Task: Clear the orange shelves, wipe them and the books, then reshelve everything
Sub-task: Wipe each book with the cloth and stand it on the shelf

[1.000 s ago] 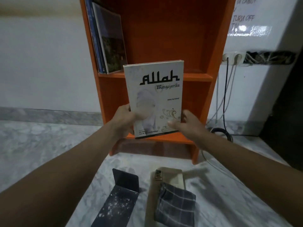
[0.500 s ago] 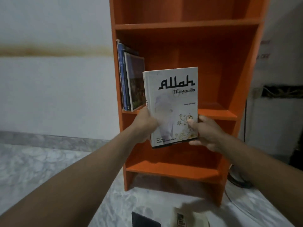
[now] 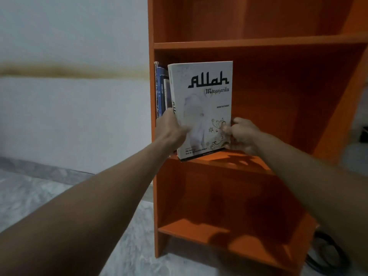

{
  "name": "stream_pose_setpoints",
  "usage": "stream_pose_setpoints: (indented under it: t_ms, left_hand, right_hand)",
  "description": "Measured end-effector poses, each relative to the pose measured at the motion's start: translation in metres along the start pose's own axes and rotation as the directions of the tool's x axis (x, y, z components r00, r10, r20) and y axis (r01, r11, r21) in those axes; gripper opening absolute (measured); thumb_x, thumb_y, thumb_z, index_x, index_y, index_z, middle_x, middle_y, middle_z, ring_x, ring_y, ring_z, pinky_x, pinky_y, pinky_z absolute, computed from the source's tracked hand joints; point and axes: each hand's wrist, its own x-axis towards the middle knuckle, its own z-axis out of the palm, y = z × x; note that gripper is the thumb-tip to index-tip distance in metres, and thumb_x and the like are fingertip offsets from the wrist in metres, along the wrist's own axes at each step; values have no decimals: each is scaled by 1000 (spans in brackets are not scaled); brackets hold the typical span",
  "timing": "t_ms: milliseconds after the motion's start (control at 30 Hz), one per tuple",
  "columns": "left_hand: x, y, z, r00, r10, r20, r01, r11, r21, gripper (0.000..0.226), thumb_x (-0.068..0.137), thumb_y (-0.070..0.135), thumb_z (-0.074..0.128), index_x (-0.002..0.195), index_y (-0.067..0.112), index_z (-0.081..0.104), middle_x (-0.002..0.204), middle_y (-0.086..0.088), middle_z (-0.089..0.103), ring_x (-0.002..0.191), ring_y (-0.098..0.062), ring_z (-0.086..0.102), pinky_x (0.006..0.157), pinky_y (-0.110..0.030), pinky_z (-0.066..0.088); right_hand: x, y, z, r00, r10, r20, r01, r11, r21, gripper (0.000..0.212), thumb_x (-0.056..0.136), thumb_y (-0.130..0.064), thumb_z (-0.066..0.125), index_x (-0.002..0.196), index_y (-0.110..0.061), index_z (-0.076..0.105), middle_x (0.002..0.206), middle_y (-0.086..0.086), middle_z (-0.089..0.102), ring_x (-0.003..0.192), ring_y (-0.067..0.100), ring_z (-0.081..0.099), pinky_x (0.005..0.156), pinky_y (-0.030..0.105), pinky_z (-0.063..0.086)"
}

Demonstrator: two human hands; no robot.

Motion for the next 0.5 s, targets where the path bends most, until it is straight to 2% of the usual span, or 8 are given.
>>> stream_pose_setpoints:
  t_ms: [67, 167, 300, 367, 500]
  left_hand:
    - [6, -3, 8, 998, -21, -59, 24, 998, 57, 30, 88, 21, 70, 110, 10, 51, 107, -8, 64, 92, -26, 65, 72, -43, 60]
    - [13, -6, 22, 993, -38, -109, 49, 994, 100, 27, 90, 19, 67, 108, 8, 50, 105, -8, 63, 89, -23, 64, 61, -31, 55]
    - [17, -10, 40, 979, -77, -187, 111, 978, 178, 24, 91, 21, 67, 101, 11, 47, 104, -10, 61, 94, -28, 64, 77, -42, 59]
    - [19, -11, 46, 966, -79, -248, 138, 963, 230, 25, 90, 21, 68, 98, 12, 46, 101, -10, 61, 90, -26, 63, 77, -43, 59]
    - [17, -14, 54, 935, -84, -346, 191, 938, 290, 26, 88, 16, 70, 96, 12, 46, 98, -7, 58, 86, -20, 58, 73, -34, 58]
  right_hand:
    - [21, 4, 2, 998, 5, 56, -7, 999, 35, 16, 97, -11, 54, 112, -13, 57, 107, 9, 67, 101, 27, 63, 81, 41, 57]
    - [53, 14, 5, 991, 18, 135, -27, 997, 66, 29, 95, -2, 51, 121, -15, 55, 106, 9, 67, 98, 27, 64, 83, 47, 56]
    - [89, 30, 11, 969, 64, 238, -83, 994, 74, 47, 94, 0, 48, 137, -20, 45, 111, 10, 65, 95, 26, 64, 79, 48, 57]
    - [101, 35, 14, 953, 75, 295, -102, 992, 79, 43, 95, 2, 44, 131, -21, 48, 107, 9, 64, 95, 26, 63, 82, 47, 56]
    - [120, 38, 22, 905, 58, 420, -94, 993, 66, 29, 100, -3, 39, 108, -26, 56, 101, 4, 63, 98, 24, 60, 87, 47, 52]
